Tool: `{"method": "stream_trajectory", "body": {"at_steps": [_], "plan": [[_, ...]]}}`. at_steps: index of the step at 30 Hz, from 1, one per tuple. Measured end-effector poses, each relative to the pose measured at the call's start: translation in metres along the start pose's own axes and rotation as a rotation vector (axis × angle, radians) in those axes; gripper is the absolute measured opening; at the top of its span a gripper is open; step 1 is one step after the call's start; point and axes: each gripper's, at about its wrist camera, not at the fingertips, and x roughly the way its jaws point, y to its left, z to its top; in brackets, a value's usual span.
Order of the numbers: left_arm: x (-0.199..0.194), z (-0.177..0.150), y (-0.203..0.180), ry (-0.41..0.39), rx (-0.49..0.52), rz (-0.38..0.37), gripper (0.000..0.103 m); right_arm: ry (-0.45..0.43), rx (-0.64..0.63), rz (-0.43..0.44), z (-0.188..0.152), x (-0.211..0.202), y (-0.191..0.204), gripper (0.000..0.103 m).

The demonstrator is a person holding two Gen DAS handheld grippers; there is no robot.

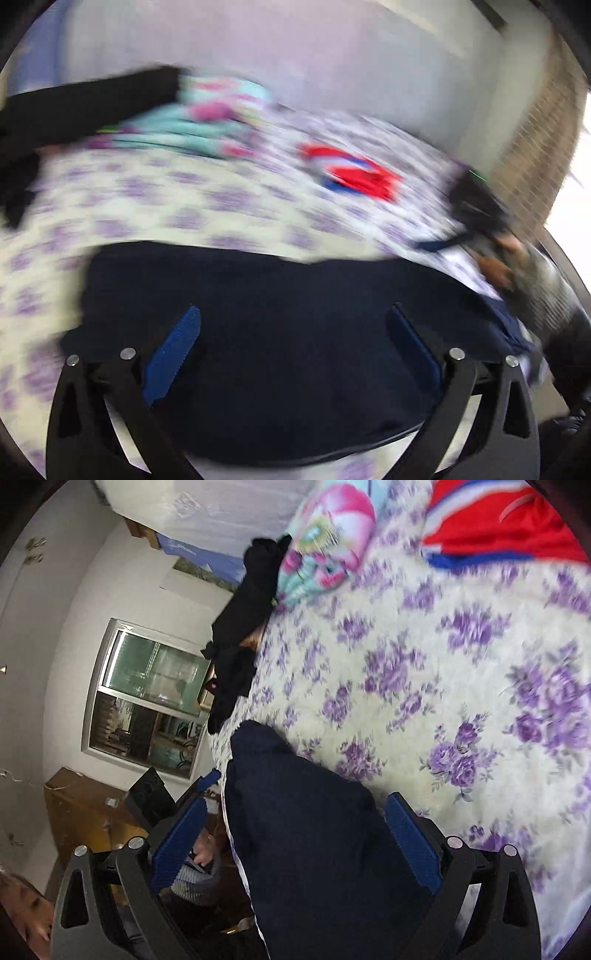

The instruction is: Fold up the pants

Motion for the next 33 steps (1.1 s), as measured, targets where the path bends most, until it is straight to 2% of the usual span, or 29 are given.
{"method": "stream_trajectory", "body": {"at_steps": [2,5,7,9,12,15,17,20,21,22,26,28,33], "plan": [[0.031,-0.005,-0.028,0.072,0.065,-0.058,0.098,0.070,0.009,0.004,0.001,0.018,-0.010,0.098],[0.062,-0.023,-0.057,0.171,0.176,-0.065,0.098,0.169,0.016,0.026,-0.005,0.036,-0.015,0.098],[0.071,-0.041,-0.063,0.227,0.215,-0.029,0.098,0.229,-0.008,0.063,-0.013,0.041,-0.008,0.098],[0.070,-0.056,-0.067,0.232,0.262,-0.005,0.098,0.292,-0.050,0.102,-0.020,0.045,0.004,0.100],[0.068,-0.066,-0.071,0.215,0.308,0.034,0.098,0.316,-0.051,0.111,-0.014,0.056,0.007,0.100],[0.068,-0.071,-0.072,0.199,0.316,0.052,0.098,0.284,0.019,0.132,0.004,0.077,-0.004,0.100],[0.067,-0.069,-0.070,0.194,0.323,0.058,0.098,0.155,0.036,0.086,0.020,0.075,-0.011,0.100],[0.066,-0.069,-0.066,0.186,0.314,0.044,0.098,-0.029,0.070,0.109,0.035,0.050,-0.021,0.100],[0.066,-0.069,-0.067,0.184,0.314,0.042,0.098,-0.057,0.089,0.122,0.037,0.043,-0.026,0.100],[0.067,-0.069,-0.067,0.183,0.312,0.041,0.098,-0.048,0.109,0.133,0.037,0.037,-0.030,0.100],[0.062,-0.067,-0.060,0.176,0.282,0.003,0.098,0.148,0.084,0.120,0.013,0.042,-0.022,0.100],[0.061,-0.068,-0.060,0.167,0.280,-0.006,0.098,0.221,0.072,0.155,-0.006,0.042,-0.011,0.100],[0.062,-0.070,-0.066,0.170,0.297,0.015,0.098,0.306,-0.013,0.213,-0.031,0.041,0.022,0.100]]}}
